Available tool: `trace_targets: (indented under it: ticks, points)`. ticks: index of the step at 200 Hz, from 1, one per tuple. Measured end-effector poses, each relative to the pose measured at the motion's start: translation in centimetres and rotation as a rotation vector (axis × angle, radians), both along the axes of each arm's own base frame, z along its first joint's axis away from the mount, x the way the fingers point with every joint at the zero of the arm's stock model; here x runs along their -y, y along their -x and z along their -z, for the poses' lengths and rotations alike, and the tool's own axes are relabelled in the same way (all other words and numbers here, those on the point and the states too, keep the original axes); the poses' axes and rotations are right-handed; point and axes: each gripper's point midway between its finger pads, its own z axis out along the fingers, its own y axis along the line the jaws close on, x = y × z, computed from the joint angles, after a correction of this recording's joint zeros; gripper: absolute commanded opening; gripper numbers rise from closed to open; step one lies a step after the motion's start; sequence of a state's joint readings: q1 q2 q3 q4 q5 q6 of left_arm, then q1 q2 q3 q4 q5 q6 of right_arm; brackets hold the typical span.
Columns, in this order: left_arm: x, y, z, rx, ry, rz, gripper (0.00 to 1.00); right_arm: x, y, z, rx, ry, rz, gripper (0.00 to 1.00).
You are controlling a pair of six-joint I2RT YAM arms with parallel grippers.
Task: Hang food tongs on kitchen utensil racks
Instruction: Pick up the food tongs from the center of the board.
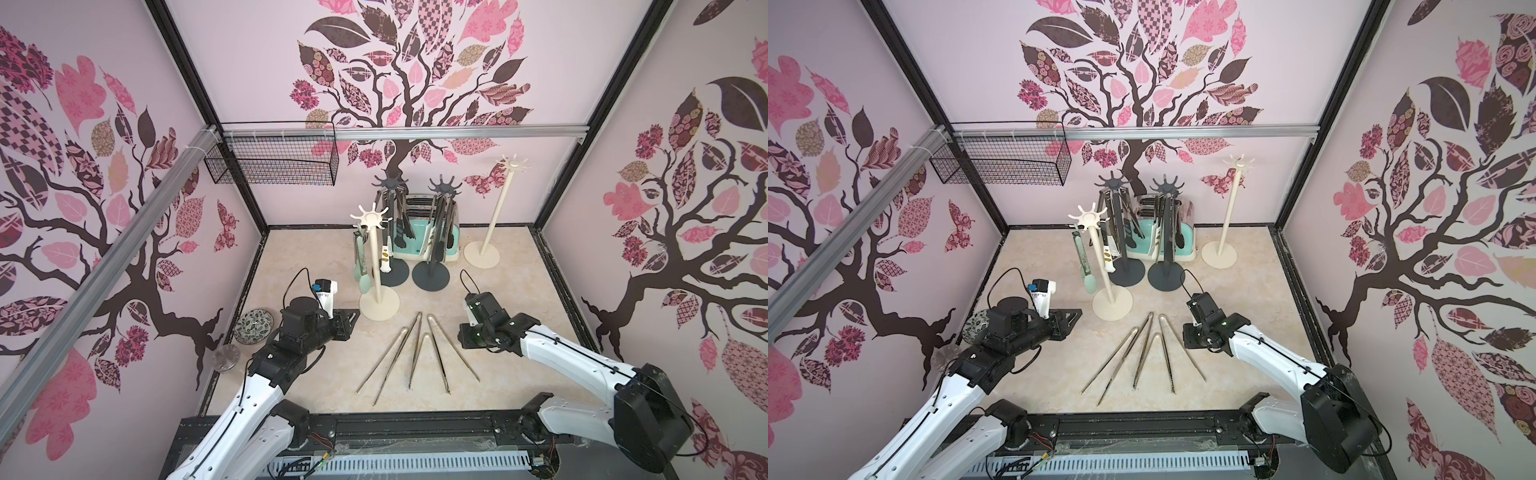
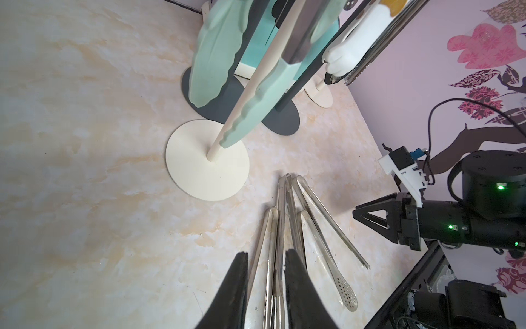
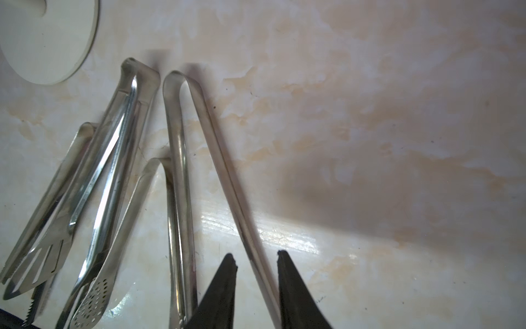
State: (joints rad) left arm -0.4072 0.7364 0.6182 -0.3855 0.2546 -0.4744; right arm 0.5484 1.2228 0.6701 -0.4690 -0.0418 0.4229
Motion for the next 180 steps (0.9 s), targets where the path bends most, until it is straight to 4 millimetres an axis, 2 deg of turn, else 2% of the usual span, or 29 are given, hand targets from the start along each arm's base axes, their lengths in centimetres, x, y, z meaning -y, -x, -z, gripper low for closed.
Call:
trace_targets:
  ticks: [106,180]
  points:
    - [0.1,0.2,0.3,-0.011,0.01,0.007,0.26,-1.1,-0.6,3.0,-0.108,0.078,-0.058,0.33]
    - [0.2,0.1,0.5,-0.015,0.008,0.008,0.26,-1.7,-0.4,3.2,-0.109,0.083,-0.083,0.33]
